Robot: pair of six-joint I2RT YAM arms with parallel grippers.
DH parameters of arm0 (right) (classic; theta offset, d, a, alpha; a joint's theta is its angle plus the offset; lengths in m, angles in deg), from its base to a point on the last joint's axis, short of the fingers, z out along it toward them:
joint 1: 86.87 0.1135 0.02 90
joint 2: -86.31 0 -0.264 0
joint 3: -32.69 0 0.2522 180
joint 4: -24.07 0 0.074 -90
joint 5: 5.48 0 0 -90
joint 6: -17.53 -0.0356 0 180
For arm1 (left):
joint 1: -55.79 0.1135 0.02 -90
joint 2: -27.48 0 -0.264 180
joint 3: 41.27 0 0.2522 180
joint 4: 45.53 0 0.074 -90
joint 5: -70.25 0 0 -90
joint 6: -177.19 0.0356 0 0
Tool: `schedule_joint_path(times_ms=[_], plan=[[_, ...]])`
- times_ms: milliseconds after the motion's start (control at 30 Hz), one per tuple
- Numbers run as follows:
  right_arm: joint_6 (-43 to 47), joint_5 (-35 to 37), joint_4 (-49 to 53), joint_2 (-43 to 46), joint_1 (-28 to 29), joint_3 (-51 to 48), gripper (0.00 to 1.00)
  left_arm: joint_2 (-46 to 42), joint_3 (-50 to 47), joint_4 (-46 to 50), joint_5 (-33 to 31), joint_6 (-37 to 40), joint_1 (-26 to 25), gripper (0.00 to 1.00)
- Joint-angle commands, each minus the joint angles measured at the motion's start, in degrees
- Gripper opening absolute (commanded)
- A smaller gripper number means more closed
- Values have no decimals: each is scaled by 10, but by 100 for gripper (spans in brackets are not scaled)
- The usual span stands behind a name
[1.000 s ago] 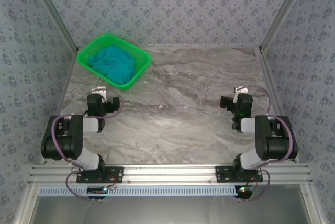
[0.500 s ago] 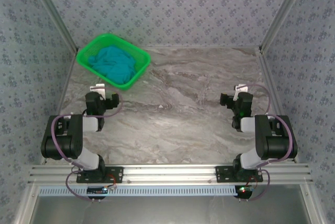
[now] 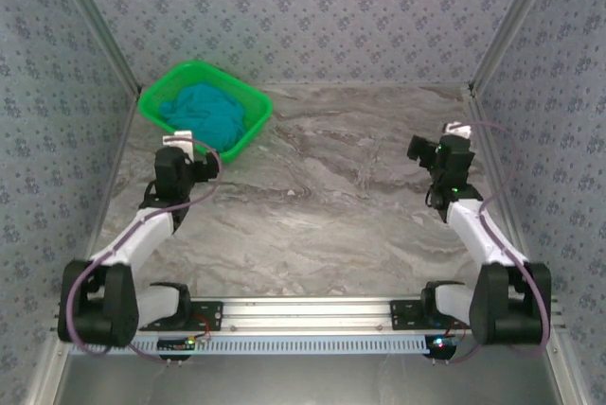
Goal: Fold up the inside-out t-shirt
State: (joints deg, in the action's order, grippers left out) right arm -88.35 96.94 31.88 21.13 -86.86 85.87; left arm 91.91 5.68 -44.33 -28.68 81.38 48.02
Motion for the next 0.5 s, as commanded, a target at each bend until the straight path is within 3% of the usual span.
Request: schedule_joint_path(times_ms=[0,100,167,200,300,400,467], plan=[[-115,-55,173,39,-25,-10,100,-78,-16,171,-39,-60,-11,100],[-102,-102,185,63,-16,-17,100,-153,4,280,-106,-156,-11,100],[-85,-81,200,65,25,-12,100,-181,22,312,-93,-190,-5,100],[-73,-76,203,66,52,-11,100,-188,29,309,-64,-205,2,100],[-49,-48,196,80,138,-21,100,-159,62,260,121,-190,32,100],[-41,-32,192,101,208,-36,100,-71,154,301,192,-161,16,100],[-33,-32,194,109,237,-41,100,-7,216,331,203,-111,-21,100]])
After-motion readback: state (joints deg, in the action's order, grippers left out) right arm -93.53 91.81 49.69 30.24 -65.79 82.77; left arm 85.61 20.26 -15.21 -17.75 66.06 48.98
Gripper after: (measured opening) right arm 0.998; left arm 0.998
